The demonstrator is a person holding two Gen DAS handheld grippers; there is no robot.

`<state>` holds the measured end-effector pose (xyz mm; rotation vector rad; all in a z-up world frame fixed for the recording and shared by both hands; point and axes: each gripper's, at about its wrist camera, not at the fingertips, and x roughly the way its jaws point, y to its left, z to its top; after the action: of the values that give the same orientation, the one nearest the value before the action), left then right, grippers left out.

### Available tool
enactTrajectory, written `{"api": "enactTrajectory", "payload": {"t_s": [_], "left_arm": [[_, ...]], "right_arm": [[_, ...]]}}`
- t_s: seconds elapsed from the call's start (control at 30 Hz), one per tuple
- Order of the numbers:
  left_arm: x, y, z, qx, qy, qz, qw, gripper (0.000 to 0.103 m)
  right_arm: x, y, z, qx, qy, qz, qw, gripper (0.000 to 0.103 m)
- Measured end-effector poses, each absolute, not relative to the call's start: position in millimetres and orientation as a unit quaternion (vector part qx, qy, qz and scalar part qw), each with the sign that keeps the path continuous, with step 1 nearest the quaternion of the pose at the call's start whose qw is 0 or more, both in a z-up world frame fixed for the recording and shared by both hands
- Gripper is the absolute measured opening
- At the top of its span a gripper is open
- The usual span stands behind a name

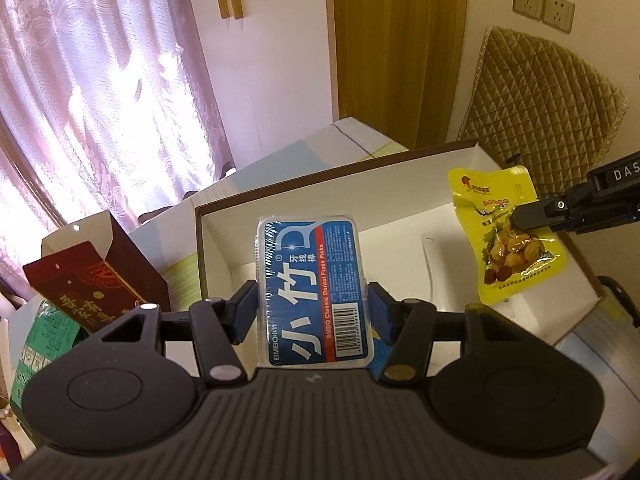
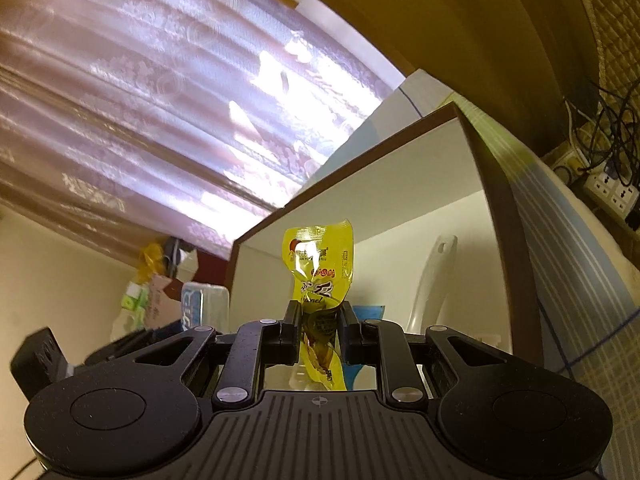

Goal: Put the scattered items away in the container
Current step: 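Carry toothpick box with left tool while right tool carries packet over box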

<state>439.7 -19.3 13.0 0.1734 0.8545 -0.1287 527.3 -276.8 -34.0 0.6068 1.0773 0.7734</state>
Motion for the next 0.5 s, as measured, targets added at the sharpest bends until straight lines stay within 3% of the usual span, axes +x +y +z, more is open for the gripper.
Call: {"api": "enactTrajectory", "payload": {"t_s": [0.5], "left_arm": [[500,-21,-35,0.118,0.454,-0.055,0.881,0.054]], "right_arm": [[557,-219,-57,0.16,0.516,0.339,0.77,0.021]]}}
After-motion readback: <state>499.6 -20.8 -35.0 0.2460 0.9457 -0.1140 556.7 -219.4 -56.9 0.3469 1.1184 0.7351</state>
